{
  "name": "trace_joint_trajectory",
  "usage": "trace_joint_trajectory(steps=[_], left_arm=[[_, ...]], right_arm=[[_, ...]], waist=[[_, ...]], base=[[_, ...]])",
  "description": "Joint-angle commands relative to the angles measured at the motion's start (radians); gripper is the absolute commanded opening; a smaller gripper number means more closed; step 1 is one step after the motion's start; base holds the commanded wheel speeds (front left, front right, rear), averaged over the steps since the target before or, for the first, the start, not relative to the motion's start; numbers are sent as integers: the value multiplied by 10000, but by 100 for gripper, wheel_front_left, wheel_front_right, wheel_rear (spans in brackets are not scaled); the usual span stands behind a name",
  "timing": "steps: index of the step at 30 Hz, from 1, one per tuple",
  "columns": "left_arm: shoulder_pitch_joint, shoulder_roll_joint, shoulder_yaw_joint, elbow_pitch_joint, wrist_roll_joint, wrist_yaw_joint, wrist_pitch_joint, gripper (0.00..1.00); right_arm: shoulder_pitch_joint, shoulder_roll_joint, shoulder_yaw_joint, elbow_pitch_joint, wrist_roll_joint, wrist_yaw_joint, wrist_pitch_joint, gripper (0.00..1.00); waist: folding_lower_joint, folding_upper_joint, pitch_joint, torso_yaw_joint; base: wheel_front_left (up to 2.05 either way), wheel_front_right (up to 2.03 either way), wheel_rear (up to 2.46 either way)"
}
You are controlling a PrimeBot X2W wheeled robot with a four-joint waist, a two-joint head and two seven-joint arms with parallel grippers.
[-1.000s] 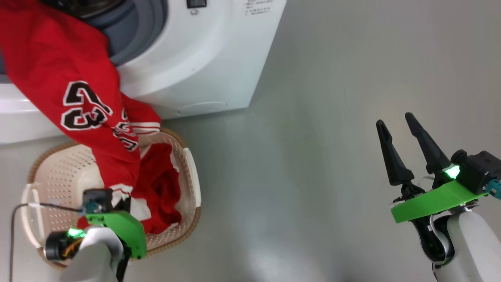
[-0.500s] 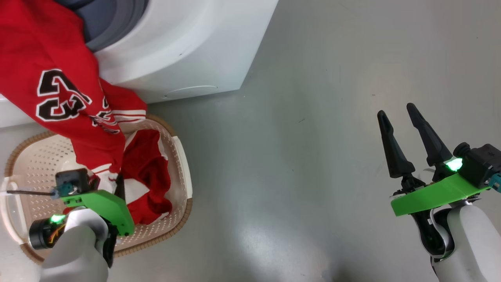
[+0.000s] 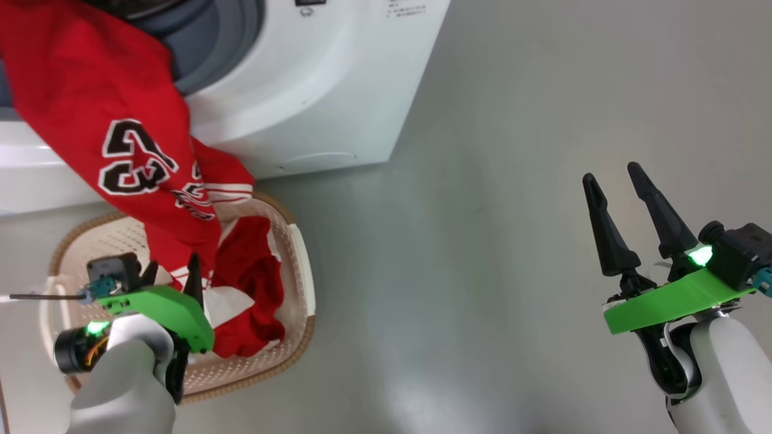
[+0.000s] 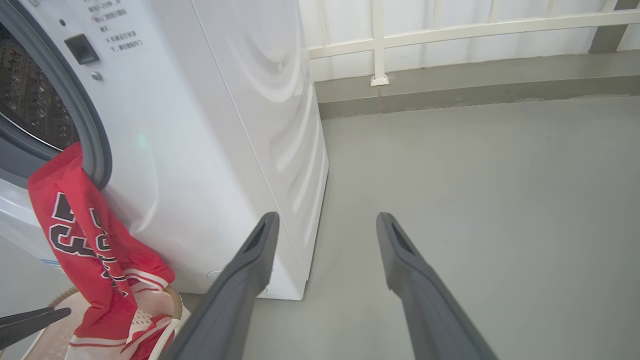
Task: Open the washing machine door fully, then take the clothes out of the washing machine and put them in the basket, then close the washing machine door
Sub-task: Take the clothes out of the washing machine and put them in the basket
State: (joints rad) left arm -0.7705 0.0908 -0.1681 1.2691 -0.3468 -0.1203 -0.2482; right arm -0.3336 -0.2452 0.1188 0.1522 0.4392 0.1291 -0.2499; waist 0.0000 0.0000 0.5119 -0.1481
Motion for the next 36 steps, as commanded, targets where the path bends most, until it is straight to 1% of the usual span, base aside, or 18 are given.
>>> trace_joint_trajectory(steps=[1,8,16,22,28,33,35,36], left_arm=[[243,287,189,-321,-66,-81,-128,100],[907,313,433,-1730,-120,-98,-133,100],[1936,298,1036,-3638,139,-101,-134,100],[2711,198,1520,-5217,631,-102,-135,100],[3634,-31,1905,-6844,1181,-102,-135,100],[4541,-187,2145,-8105,1510,-103,-135,100],[4722,-211,2175,-8332,1559,-103,-135,100],[5091,-256,2204,-8731,1630,-103,-135,100]], right_arm=[[189,-139,161,-156,-87,16,-118,100],[432,-230,163,-24,-63,16,-118,100],[805,-368,87,84,-46,16,-118,100],[1087,-445,51,141,-30,16,-118,100],[1409,-500,4,202,-5,16,-118,100],[1658,-544,-42,179,11,16,-118,100],[1704,-551,-55,170,11,16,-118,100],[1791,-560,-88,151,10,16,-118,100]], waist=[[0,0,-328,205],[0,0,-983,499],[0,0,-1788,772],[0,0,-2267,935],[0,0,-2694,1059],[0,0,-2926,1097],[0,0,-2955,1104],[0,0,-3001,1120]], base=[[0,0,0],[0,0,0],[0,0,0],[0,0,0],[0,0,0],[0,0,0],[0,0,0],[0,0,0]])
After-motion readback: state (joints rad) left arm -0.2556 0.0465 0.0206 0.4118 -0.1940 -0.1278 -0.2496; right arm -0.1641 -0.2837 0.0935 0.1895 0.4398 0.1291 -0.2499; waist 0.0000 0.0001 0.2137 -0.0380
